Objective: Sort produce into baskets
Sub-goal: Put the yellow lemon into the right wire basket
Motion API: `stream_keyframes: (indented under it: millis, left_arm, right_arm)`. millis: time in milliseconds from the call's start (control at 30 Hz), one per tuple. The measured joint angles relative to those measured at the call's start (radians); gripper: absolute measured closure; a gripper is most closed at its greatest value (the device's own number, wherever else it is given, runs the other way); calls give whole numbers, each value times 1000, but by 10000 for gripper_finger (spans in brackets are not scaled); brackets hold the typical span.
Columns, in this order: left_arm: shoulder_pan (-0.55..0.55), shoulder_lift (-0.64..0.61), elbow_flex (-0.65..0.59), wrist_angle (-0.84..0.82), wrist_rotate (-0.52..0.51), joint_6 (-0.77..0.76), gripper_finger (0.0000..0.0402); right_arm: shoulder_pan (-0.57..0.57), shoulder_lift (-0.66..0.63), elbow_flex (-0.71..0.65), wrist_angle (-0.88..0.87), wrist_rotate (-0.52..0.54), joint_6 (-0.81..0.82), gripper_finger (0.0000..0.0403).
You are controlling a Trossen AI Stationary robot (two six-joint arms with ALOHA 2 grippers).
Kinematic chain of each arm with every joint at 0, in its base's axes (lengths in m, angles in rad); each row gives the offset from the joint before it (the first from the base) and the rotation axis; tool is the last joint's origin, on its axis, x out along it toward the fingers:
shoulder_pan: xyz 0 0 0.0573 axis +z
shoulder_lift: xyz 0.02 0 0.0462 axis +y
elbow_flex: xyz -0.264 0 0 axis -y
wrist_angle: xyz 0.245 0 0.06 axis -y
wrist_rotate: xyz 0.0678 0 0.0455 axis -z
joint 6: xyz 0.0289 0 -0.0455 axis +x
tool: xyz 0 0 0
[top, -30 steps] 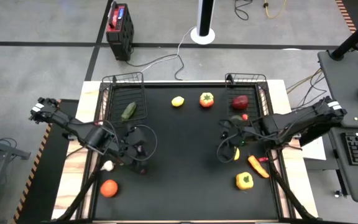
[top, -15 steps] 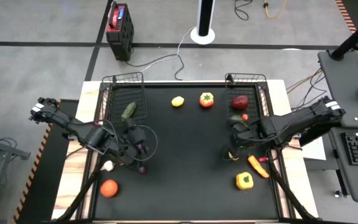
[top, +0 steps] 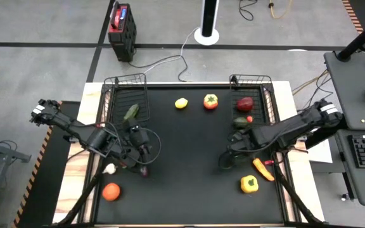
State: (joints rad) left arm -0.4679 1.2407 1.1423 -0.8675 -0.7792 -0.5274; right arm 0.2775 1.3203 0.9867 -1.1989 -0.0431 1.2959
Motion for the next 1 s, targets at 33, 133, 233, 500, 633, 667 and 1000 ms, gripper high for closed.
stream_keyframes:
  millis: [33,133,233,500,633,667,1000]
  left_arm:
    - [0,0,0,-5,-1,0,178]
    - [0,0,0,-25,0,1,178]
    - [0,0,0,-35,0,0,178]
    - [0,0,0,-39,-1,0,178]
    - [0,0,-4,-39,-18,-3,178]
    - [0,0,-5,-39,-21,-5,178]
    - [0,0,-13,-38,-23,-9,178]
  right_arm:
    - [0,12,0,2,-7,-3,202]
    - [0,40,0,22,-10,-8,200]
    - [0,46,0,38,-3,-20,181]
    - [-1,51,-12,96,81,-10,89]
    - [-1,64,-47,146,89,10,72]
    - [-1,72,-55,143,89,18,71]
    - [-1,133,-132,245,96,65,80]
